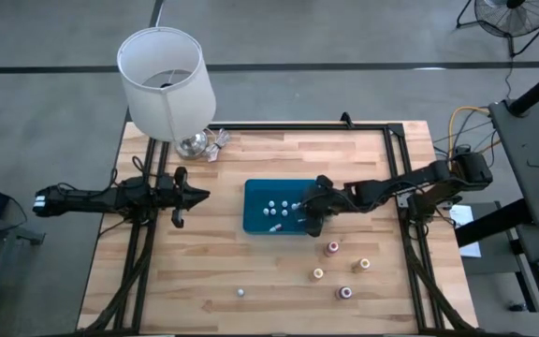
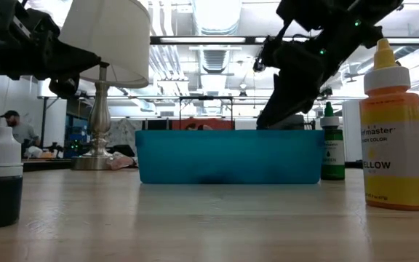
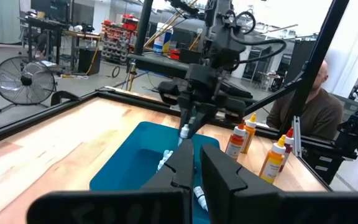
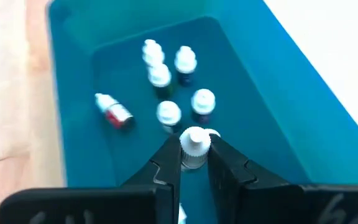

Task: Pick & Place food coloring
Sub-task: Put the small black food coloring bottle into the blue bin

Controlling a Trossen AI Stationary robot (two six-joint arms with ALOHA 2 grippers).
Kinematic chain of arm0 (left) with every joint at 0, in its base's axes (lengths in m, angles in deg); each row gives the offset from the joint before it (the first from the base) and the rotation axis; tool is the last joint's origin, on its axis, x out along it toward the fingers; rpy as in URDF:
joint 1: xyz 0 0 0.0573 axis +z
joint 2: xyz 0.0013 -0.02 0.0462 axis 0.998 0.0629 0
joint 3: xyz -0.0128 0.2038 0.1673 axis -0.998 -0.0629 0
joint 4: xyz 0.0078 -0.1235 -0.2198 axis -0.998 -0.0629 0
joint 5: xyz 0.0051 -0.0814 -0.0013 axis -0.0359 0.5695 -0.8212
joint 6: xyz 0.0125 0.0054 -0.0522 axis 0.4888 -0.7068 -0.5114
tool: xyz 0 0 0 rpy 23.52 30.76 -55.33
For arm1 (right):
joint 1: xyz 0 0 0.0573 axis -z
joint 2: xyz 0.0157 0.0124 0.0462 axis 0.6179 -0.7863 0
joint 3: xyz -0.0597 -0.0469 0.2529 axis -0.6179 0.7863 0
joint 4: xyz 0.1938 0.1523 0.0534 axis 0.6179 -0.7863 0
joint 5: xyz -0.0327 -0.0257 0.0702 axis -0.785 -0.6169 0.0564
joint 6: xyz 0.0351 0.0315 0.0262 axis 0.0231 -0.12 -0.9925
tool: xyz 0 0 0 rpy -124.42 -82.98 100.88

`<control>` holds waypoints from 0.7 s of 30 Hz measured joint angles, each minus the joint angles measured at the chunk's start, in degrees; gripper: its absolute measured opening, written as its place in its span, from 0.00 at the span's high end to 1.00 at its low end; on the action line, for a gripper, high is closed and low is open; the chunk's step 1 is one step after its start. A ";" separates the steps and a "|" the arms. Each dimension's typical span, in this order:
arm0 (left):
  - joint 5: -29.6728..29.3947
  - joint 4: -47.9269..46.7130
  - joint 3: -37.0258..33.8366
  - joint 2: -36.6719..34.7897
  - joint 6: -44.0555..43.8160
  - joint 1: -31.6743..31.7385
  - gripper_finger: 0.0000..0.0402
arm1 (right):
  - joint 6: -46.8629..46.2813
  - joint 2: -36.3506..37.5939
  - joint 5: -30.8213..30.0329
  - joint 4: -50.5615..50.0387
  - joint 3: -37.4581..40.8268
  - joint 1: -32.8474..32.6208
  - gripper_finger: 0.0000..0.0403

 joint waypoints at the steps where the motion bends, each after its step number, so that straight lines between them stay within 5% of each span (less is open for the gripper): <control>1: 0.00 0.00 0.00 0.00 0.00 -0.02 1.00 | -0.58 0.00 -0.08 -0.10 0.00 0.34 0.89; 21: 0.00 -0.02 0.00 0.00 0.00 0.00 1.00 | -1.52 0.20 3.06 -3.60 -2.43 7.17 0.89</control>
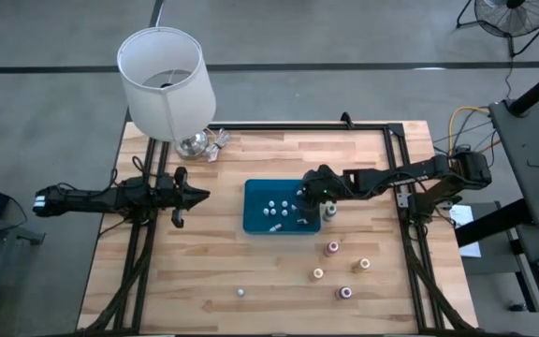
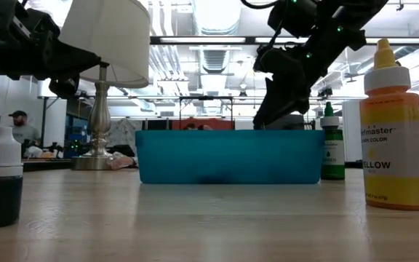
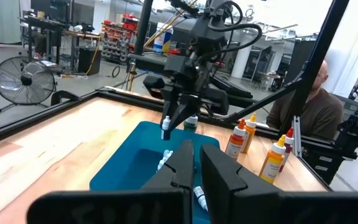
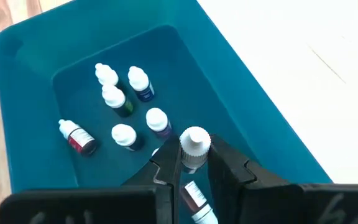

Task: Pick & Place food coloring
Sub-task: Put the small black food coloring bottle into the blue bin

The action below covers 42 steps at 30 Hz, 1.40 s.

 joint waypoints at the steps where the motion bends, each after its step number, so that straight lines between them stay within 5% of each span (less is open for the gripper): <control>1: 0.00 0.00 0.00 0.00 0.01 -0.01 1.00 | 0.07 0.00 0.04 0.05 0.00 0.09 0.89; 19: 0.00 0.09 0.00 0.15 0.02 -0.02 1.00 | 0.76 -9.98 -0.01 6.51 -1.05 0.15 0.89; 42: 0.00 -0.02 0.00 0.37 0.00 -0.02 1.00 | 0.36 -12.73 -0.40 7.63 -0.28 1.50 0.89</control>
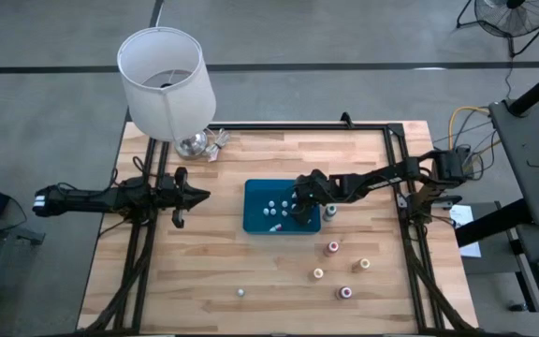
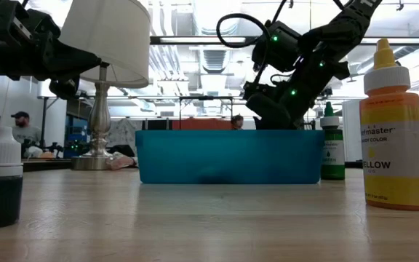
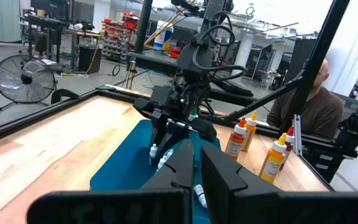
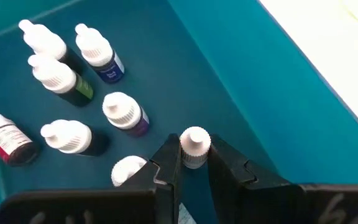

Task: Pick & Place food coloring
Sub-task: Put the small black food coloring bottle into the blue bin

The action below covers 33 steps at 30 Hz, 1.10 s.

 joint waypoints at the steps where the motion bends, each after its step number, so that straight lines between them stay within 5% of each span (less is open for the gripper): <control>1: 0.00 0.02 0.00 0.00 0.02 0.00 1.00 | 0.00 -0.01 0.04 0.21 0.00 0.02 0.89; 22: 0.00 0.07 0.00 -0.02 0.00 0.01 1.00 | 0.00 -1.02 0.26 0.81 -0.02 0.63 0.88; 33: 0.00 0.04 0.00 -0.01 0.00 0.00 1.00 | 0.00 -1.17 0.63 1.03 0.11 0.63 0.70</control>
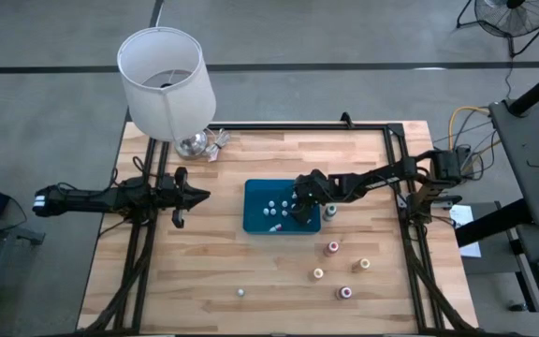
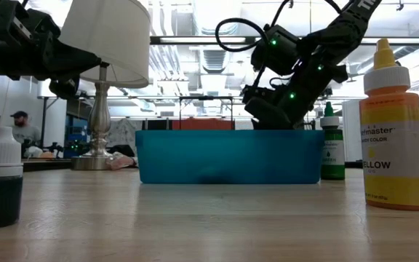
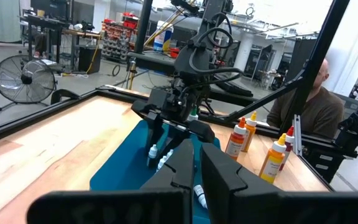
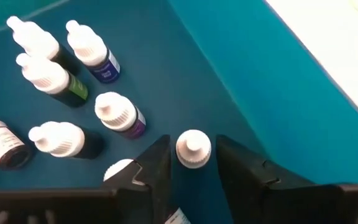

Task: Pick & Place food coloring
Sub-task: Put the small black food coloring bottle into the blue bin, then put the small blue food coloring bottle into the blue bin

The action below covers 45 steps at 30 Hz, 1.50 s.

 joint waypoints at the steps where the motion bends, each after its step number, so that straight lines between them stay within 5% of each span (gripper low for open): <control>1: 0.00 0.00 0.00 0.01 0.00 0.00 1.00 | 0.00 0.02 0.00 -0.01 0.00 0.00 0.69; 33: -0.02 -0.04 0.00 0.01 0.02 0.02 1.00 | 0.00 6.53 -0.26 -1.75 0.02 -0.31 0.65; 45: -0.01 0.02 0.00 0.01 0.02 0.02 1.00 | -1.53 18.61 -0.21 -2.74 -0.93 -13.00 0.64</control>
